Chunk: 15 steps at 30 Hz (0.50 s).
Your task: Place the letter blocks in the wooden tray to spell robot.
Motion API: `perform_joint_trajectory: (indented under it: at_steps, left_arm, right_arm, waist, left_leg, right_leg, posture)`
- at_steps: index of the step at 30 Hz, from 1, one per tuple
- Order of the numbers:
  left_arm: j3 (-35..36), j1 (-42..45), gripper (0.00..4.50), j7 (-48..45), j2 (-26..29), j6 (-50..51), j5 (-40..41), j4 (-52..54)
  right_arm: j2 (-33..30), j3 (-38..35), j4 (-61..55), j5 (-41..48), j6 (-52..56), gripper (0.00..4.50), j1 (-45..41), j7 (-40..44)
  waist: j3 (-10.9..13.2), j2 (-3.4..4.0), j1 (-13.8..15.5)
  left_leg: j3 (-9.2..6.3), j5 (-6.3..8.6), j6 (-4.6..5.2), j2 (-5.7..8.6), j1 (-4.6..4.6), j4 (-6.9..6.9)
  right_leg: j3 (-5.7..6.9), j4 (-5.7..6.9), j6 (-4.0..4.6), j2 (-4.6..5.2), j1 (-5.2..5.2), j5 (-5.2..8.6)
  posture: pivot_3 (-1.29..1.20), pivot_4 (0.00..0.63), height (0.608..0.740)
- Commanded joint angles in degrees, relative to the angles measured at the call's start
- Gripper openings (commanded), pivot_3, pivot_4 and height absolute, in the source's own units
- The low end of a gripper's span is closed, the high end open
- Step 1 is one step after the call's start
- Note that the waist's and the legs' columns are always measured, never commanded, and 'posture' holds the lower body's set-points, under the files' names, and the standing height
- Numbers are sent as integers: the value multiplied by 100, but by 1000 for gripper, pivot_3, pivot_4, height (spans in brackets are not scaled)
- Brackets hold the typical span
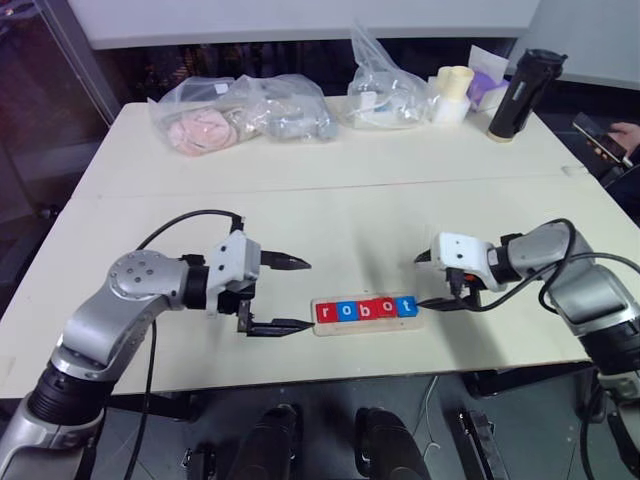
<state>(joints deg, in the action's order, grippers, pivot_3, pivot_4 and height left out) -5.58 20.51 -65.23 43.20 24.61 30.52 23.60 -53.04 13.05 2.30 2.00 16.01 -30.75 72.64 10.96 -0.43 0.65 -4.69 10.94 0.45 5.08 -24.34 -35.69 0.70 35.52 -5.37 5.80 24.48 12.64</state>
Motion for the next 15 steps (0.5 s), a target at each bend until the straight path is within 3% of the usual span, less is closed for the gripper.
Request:
perform_joint_trajectory:
  at_steps: [1,15]
  left_arm:
    - [82,60,4500,-7,20,-36,16,79]
    - [138,36,4500,29,62,37,53,147]
  right_arm:
    - [-114,-215,-71,36,-62,4448,16,-22]
    - [179,-22,-213,-10,7,4448,-18,-75]
  waist:
    - [0,0,0]
    - [0,0,-4]
  left_leg:
    - [0,0,0,0,0,0]
    - [0,0,0,0,0,0]
  right_leg:
    - [0,0,0,0,0,0]
    - [0,1,0,0,0,0]
  posture:
    - [0,150,738]
    - [0,150,738]
